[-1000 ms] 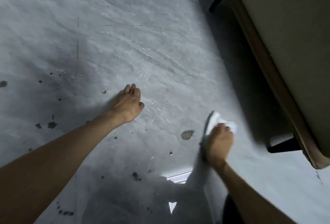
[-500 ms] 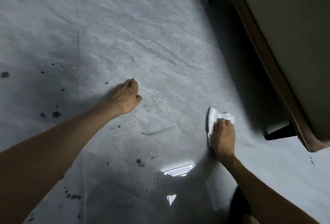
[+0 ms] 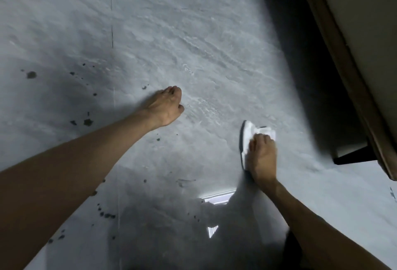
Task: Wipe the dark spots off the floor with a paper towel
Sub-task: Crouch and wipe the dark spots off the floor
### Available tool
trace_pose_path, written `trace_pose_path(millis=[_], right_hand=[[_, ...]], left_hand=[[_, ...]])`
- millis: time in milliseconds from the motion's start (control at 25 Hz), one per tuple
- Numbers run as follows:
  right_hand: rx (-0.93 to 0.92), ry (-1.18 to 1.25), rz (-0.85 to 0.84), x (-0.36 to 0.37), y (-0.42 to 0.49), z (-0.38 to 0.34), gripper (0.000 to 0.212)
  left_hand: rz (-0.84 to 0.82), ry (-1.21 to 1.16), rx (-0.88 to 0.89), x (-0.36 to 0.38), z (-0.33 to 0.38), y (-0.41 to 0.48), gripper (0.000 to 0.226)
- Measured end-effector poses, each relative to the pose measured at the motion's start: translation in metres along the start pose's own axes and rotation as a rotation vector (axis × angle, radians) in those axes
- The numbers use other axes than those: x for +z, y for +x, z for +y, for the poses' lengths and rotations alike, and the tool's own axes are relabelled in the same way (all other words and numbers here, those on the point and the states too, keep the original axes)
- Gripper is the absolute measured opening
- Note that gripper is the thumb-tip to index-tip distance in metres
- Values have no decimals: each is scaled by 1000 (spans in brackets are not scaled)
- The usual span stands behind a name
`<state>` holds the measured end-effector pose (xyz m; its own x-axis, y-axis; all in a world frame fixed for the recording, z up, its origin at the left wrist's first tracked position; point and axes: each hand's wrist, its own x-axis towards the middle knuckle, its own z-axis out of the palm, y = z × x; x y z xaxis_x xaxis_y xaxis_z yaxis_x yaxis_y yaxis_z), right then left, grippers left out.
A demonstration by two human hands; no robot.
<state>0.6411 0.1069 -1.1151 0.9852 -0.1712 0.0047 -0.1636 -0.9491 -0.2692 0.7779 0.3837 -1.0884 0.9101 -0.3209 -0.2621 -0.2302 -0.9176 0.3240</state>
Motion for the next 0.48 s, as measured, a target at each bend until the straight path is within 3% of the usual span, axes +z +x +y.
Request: trace_pose_path(millis=[80,120,160,240,320,360,400,480], right_hand=[[401,-48,113,5,0,-8,15],[454,-52,115,14,-1,-33,15],[358,-28,84,26,-2,-65,14],[-130,29,-63,47,-16,-130,17],[-661,17,-228,54,-25,-149,23],[-813,0,-272,47,-15,-137,24],[-865,-40,-274,39,-4,-119,23],[-656,-102,-230,22,4,-70,20]], left_hand=[[38,-34,-7,-2,3,0,22],[53,-51,-10,-3,4,-1,18],[65,-72,-15,-3,2,-2,16],[101,-93,-21,-4,-5,-6,17],[158,-97,29,-6,-13,-7,18],[180,-106,61,-6,-18,-9,17],[191,-119,77,-7,-22,-11,18],[189,-148,64,-6,-29,-19,24]])
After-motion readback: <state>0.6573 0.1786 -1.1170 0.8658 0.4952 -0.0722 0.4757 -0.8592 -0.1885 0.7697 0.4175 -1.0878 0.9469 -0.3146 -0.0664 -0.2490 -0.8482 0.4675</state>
